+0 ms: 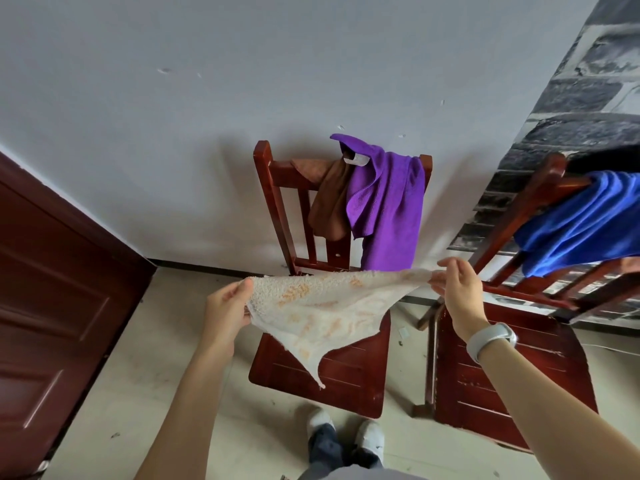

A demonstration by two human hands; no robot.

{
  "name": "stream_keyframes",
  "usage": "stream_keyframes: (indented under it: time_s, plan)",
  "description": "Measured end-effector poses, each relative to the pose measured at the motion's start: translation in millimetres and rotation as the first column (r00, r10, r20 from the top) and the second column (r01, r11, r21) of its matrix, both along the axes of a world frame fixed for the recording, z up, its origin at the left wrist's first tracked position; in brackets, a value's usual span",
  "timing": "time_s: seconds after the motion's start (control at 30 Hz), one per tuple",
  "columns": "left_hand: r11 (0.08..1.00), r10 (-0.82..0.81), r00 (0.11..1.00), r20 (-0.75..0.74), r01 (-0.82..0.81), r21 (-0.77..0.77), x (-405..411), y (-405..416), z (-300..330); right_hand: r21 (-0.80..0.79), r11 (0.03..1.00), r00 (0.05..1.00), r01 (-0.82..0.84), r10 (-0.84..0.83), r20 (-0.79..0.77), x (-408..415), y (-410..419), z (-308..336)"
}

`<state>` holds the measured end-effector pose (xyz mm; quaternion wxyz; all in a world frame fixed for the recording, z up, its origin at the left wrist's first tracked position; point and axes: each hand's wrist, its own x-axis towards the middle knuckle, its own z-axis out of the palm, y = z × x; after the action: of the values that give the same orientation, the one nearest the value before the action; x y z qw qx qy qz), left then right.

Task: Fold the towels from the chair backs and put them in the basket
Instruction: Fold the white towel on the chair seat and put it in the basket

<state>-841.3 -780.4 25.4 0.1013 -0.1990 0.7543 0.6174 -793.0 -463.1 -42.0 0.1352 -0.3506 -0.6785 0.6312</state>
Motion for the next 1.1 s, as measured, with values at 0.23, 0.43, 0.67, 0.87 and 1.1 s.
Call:
stream_keyframes:
  time_s: [0.23, 0.43, 0.67, 0.87, 1.1]
  plan:
    - [0.991, -0.131, 0.991, -0.008, 0.131, -0.032, 7.1, 2.8, -2.0, -0.559, 0.815, 0.964, -0.151, 0.246, 0.098, 1.7, -23.4, -18.4]
    - [0.974, -0.188, 0.980, -0.060, 0.178, -0.140, 8.5, -16.1, -10.3, 0.067, 0.935, 0.849, -0.348, 0.284, 0.447, 10.9, -31.0, -39.7]
    - [0.928, -0.146, 0.988, -0.057, 0.117, -0.353, 2.7, -37.2, -34.3, 0.184, 0.952, 0.909, -0.242, 0.156, 0.386, 18.9, -19.5, -41.7]
    - [0.922, -0.272, 0.962, -0.025, 0.253, -0.293, -18.2, -50.4, -48.1, 0.141, 0.936, 0.920, -0.323, 0.276, 0.278, 33.2, -21.8, -28.6]
    - [0.457, -0.685, 0.655, 0.318, 0.727, -0.512, -35.6, -70.3, -86.9, 0.165, 0.741, 0.669, -0.651, 0.457, 0.586, 54.1, -63.7, -25.1]
